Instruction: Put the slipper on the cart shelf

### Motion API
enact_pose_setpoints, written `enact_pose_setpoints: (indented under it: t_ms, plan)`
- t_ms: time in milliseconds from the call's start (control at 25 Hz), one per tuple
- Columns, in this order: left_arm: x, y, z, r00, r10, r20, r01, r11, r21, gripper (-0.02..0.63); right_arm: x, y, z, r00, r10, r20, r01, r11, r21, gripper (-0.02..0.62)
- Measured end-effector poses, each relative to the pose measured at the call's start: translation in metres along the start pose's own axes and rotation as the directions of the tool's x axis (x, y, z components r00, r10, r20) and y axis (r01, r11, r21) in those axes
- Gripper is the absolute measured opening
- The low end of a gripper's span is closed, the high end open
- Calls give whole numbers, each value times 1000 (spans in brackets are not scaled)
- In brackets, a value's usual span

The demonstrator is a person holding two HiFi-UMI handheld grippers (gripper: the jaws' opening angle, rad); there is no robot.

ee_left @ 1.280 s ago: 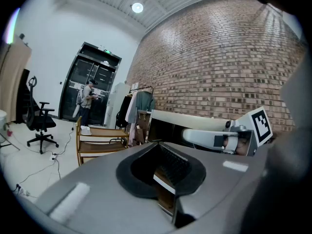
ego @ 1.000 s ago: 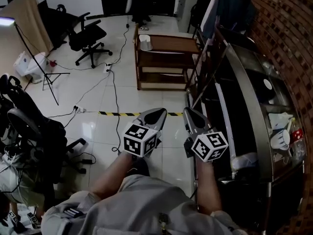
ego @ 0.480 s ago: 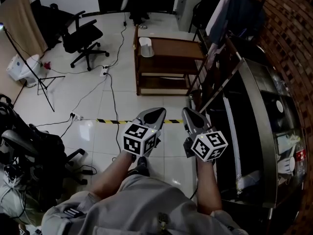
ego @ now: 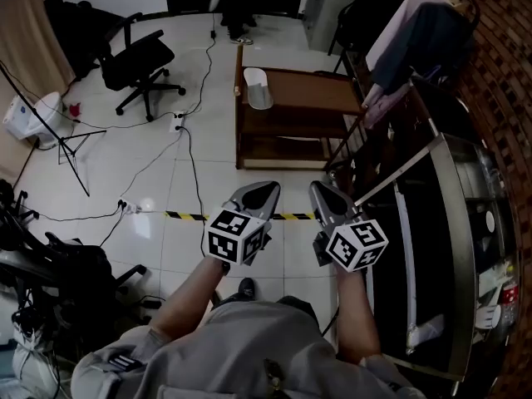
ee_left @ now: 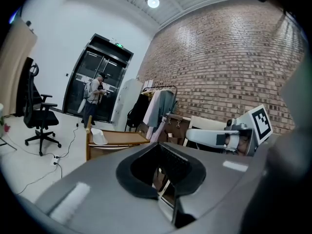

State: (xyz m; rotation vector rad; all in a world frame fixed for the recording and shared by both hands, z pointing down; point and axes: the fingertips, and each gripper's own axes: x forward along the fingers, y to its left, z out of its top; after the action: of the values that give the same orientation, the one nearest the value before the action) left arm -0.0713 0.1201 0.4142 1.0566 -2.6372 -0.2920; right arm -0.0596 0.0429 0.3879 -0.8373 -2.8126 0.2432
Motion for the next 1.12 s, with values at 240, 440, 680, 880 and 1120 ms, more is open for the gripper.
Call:
enact_pose_setpoints:
  t_ms: [240,440,680,880,1120]
  plan:
    - [27,51,7,999,45,-12,-46,998,-32,8,58,-18,-6,998,42,-42,-42,999,19,-2]
    - [61,87,12,995,102,-14,-102,993,-55,8,109,-48,-4,994,94,-53,-93,995,32,-2]
    - [112,123,28,984,176,-21,-177,983,-53,8,166,-90,13,985,169,-45,-167,985,36,-2]
    - [160,145,45,972,233,-31,-234,972,-35,8,200,-128,31,974,225,-33,-224,974,43,-2]
    - [205,174,50,957,283,-68,-285,958,-25,8,225,-171,45,972,233,-8,-231,969,81,-2]
